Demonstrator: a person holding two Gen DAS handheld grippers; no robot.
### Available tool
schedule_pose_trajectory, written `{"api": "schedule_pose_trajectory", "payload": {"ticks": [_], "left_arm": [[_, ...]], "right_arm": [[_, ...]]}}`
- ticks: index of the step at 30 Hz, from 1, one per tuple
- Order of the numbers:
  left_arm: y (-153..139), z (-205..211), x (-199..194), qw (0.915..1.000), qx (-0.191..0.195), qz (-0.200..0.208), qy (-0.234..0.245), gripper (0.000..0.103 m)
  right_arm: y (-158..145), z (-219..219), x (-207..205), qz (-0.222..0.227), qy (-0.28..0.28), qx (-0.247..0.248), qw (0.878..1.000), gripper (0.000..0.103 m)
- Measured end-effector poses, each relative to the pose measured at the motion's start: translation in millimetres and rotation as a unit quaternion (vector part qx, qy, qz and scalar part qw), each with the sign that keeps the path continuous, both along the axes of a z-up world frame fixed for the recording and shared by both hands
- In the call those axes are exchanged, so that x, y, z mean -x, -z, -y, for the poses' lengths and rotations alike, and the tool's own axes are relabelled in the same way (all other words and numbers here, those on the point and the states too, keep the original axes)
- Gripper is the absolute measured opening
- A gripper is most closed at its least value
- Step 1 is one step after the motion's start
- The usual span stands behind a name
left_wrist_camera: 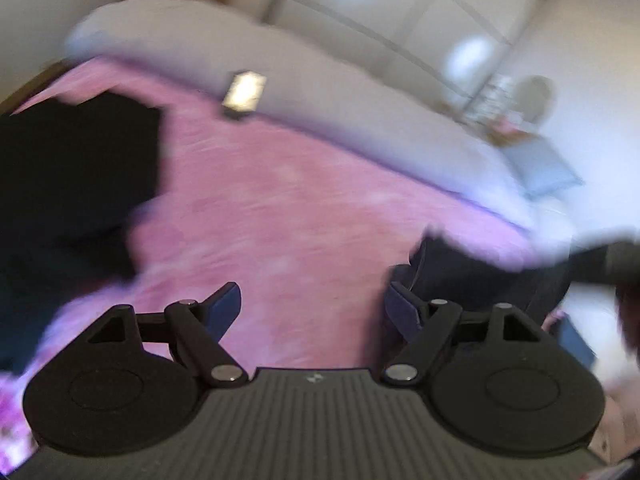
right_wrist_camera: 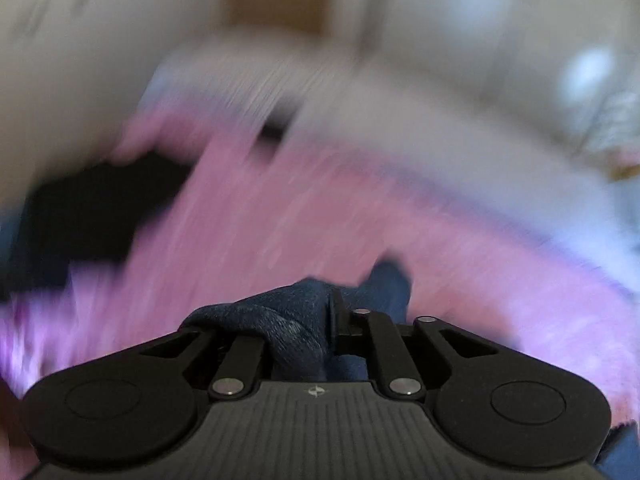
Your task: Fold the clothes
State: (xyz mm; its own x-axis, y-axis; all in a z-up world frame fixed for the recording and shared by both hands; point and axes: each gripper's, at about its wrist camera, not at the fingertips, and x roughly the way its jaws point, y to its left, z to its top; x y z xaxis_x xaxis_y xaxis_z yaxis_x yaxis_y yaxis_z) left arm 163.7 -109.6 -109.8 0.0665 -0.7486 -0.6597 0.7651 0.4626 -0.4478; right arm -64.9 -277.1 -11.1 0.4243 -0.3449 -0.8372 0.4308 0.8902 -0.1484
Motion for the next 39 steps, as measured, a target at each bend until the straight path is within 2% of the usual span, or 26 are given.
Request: {"api": "schedule_pose_trajectory", "payload": {"ticks": [2,4,5,6,7,9,12,13,15,16,18,20,22,24,25,27,28,31,34,35,36,37,38,39], "left_arm": [[14,-21,-15,0.9991,-0.023,-0.01,-0.035,0.076],[32,-32,-16,0.9971,-0.044,-0.026,-0.057,0.076],[42,-31,-12,0.9961,-0.049,-0.04,-0.061,0.076],[53,-30,-7,0.9948,-0.055,-0.055,-0.066,0.076],[65,-25,0,0.9928,-0.059,-0.075,-0.072,0.076],[92,-14,15,0.9875,-0.07,-0.114,-0.084,0.076],[138,8,43,0.9746,-0.103,-0.163,-0.114,0.076],[147,9,54,0.9677,-0.109,-0.188,-0.128,0.075],[160,7,76,0.951,-0.122,-0.228,-0.169,0.073],[165,3,85,0.9431,-0.12,-0.242,-0.193,0.073],[173,-5,104,0.9246,-0.114,-0.272,-0.241,0.073],[174,-21,120,0.8994,-0.094,-0.312,-0.291,0.073],[178,-30,131,0.8743,-0.073,-0.353,-0.325,0.073],[188,-33,141,0.8483,-0.064,-0.394,-0.348,0.073],[192,-33,144,0.8385,-0.063,-0.408,-0.356,0.074],[201,-31,151,0.82,-0.06,-0.434,-0.369,0.074],[205,-31,156,0.8171,-0.052,-0.439,-0.37,0.075],[217,-24,168,0.8146,-0.035,-0.456,-0.357,0.079],[232,-11,177,0.8128,-0.035,-0.474,-0.336,0.083],[237,-5,181,0.8128,-0.037,-0.478,-0.331,0.083],[241,1,182,0.8138,-0.039,-0.477,-0.33,0.081],[243,7,183,0.8155,-0.047,-0.475,-0.328,0.077],[242,13,183,0.8195,-0.05,-0.47,-0.323,0.073],[240,18,183,0.8245,-0.054,-0.465,-0.318,0.061]], "right_arm": [[62,-23,-8,-0.089,-0.078,-0.054,0.991,0.011],[93,-55,-3,-0.142,-0.137,-0.071,0.978,0.03],[100,-59,2,-0.161,-0.17,-0.069,0.97,0.057],[107,-63,8,-0.18,-0.203,-0.066,0.96,0.069],[114,-68,13,-0.199,-0.235,-0.064,0.949,0.069],[118,-63,14,-0.202,-0.276,-0.088,0.936,0.068],[108,-28,18,-0.165,-0.303,-0.155,0.926,0.068],[100,-9,18,-0.144,-0.303,-0.193,0.922,0.07],[85,21,18,-0.141,-0.336,-0.244,0.899,0.073],[78,25,21,-0.153,-0.369,-0.249,0.882,0.073],[66,36,28,-0.153,-0.433,-0.228,0.859,0.075],[62,68,33,-0.132,-0.438,-0.217,0.862,0.08],[73,114,23,-0.106,-0.397,-0.21,0.887,0.084],[97,166,3,-0.074,-0.334,-0.199,0.918,0.085],[116,195,-13,-0.068,-0.291,-0.198,0.934,0.085],[159,230,-38,-0.078,-0.24,-0.184,0.95,0.085],[181,248,-50,-0.083,-0.215,-0.177,0.957,0.085],[242,273,-76,-0.098,-0.188,-0.177,0.961,0.085],[292,276,-80,-0.121,-0.186,-0.205,0.953,0.085],[295,275,-77,-0.119,-0.182,-0.21,0.953,0.076],[298,274,-73,-0.117,-0.178,-0.216,0.953,0.063],[288,273,-62,-0.112,-0.18,-0.219,0.952,0.055],[279,273,-52,-0.106,-0.182,-0.222,0.952,0.042],[266,275,-39,-0.103,-0.189,-0.222,0.951,0.027]]}}
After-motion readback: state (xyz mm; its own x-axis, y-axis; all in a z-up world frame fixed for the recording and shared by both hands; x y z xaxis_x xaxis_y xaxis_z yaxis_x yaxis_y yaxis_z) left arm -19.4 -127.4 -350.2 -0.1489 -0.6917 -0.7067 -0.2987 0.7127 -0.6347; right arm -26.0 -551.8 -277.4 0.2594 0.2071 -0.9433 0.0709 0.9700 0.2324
